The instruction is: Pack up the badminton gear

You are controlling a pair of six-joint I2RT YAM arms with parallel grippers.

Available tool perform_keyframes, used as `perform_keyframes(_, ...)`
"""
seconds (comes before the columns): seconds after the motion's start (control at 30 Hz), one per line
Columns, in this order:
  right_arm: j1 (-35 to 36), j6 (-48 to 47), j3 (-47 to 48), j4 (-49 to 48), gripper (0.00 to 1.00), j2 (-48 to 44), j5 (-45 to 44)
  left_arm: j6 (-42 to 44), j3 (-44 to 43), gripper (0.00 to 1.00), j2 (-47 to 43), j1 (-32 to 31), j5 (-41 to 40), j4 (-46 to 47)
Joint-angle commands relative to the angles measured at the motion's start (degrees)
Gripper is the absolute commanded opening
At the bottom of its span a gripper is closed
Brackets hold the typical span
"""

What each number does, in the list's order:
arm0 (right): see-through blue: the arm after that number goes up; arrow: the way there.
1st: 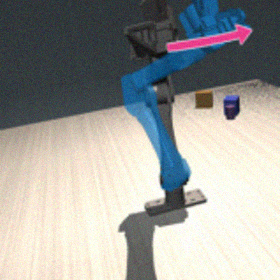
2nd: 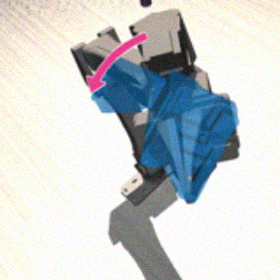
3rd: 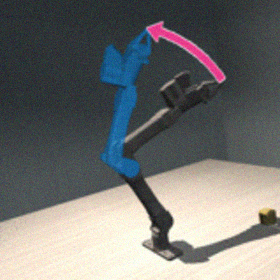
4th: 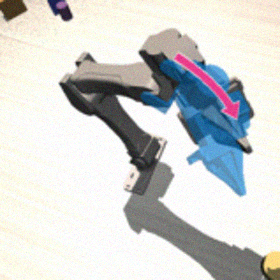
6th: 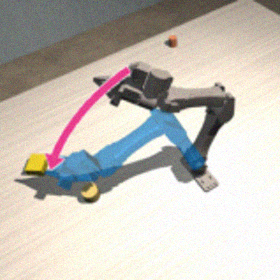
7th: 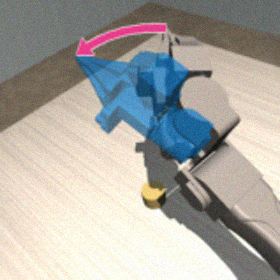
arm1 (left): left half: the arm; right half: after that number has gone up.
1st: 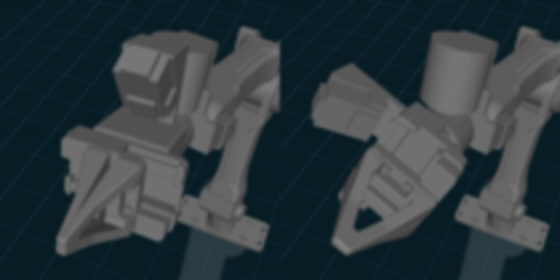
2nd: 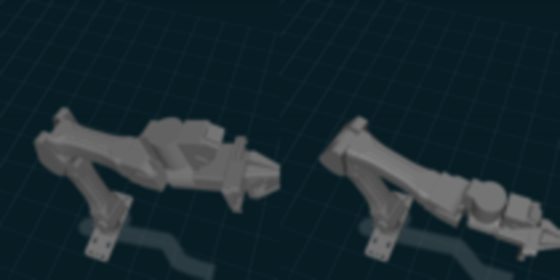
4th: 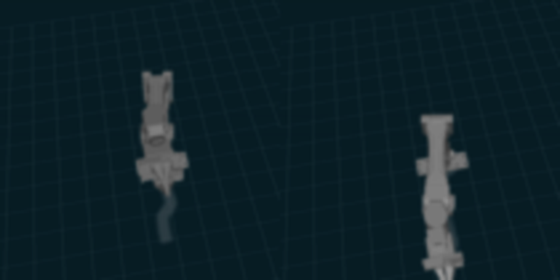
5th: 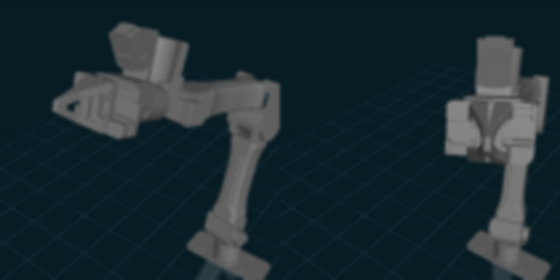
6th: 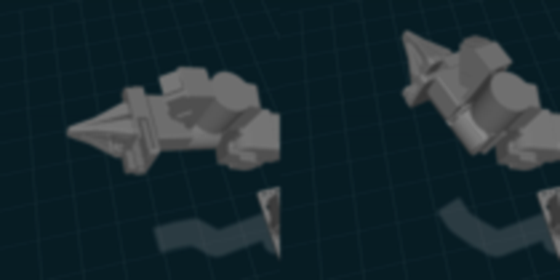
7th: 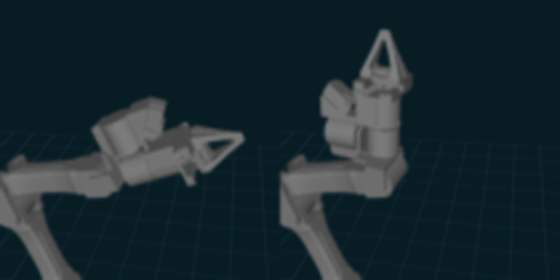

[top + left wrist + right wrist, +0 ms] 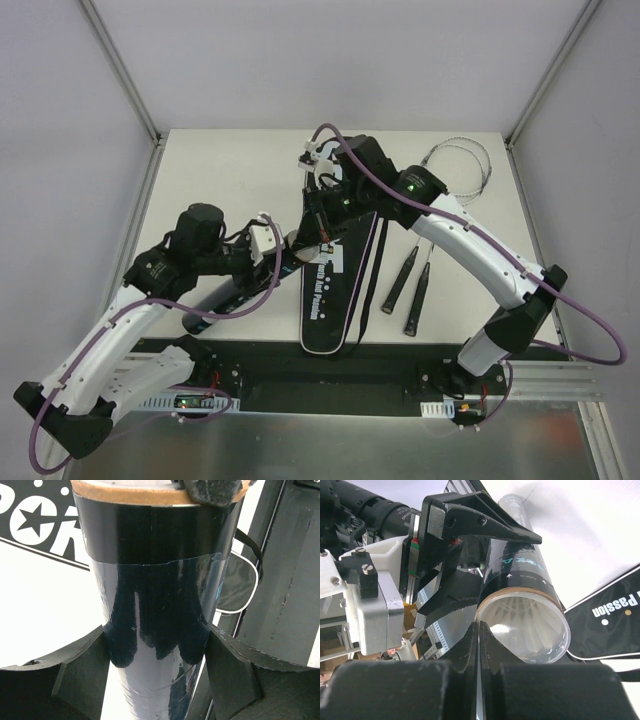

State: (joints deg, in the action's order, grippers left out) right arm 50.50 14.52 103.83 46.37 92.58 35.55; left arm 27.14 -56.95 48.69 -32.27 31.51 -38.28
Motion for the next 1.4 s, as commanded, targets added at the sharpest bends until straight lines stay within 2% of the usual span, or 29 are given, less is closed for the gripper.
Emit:
perform_keyframes(0.0, 1.2, 5.5, -2.1, -7.4, 0.01, 0.6, -0.2, -5.2, -0.5, 0.0, -2.4, -1.1, 3.5, 15.2)
perform_keyframes(0.2, -0.1, 11.4, -7.7, -16.5, 0.01, -1.0, 5.7, -6.6, 1.1, 0.0, -3.9, -1.1, 1.7, 19.5)
perform_keyframes(0.53, -1.5, 32.9, -17.8, -50.7, 0.01, 0.0, 20.2, -8.8, 3.0, 0.0, -8.3, -1.2, 0.9, 29.1)
perform_keyframes(0.8, -1.5, 43.7, -16.9, -59.1, 0.08, 4.0, 23.2, -7.8, 1.5, 0.0, -10.1, -1.2, 1.9, 33.9)
perform_keyframes(0.83, -1.5, 44.0, -16.8, -59.0, 0.08, 4.2, 23.2, -7.8, 1.4, 0.0, -10.4, -1.3, 2.1, 34.2)
perform_keyframes(1.07, -1.5, 38.3, -18.3, -40.4, 0.09, 4.7, 19.1, -7.0, 1.1, 0.0, -10.6, -1.2, 1.0, 35.1)
perform_keyframes(1.13, -1.4, 31.7, -17.0, -33.2, 0.06, 5.2, 18.1, -6.9, 1.4, 0.0, -10.7, -1.3, 0.5, 35.1)
perform_keyframes(1.17, -1.4, 27.6, -14.7, -21.0, 0.05, 5.6, 15.2, -6.7, 1.4, 0.0, -10.7, -1.3, -0.3, 35.1)
perform_keyframes(1.2, -1.4, 23.6, -12.9, -16.3, 0.05, 5.7, 14.1, -6.4, 1.6, 0.0, -11.1, -1.3, -0.4, 35.1)
perform_keyframes(1.3, -1.9, 17.9, -9.6, -8.0, 0.05, 5.9, 12.4, -5.3, 1.7, 0.0, -11.3, -1.3, -0.2, 34.3)
perform_keyframes(1.37, -1.9, 15.9, -8.5, -5.6, 0.13, 6.6, 13.7, -4.6, 1.7, 0.0, -11.4, -1.3, 0.2, 33.5)
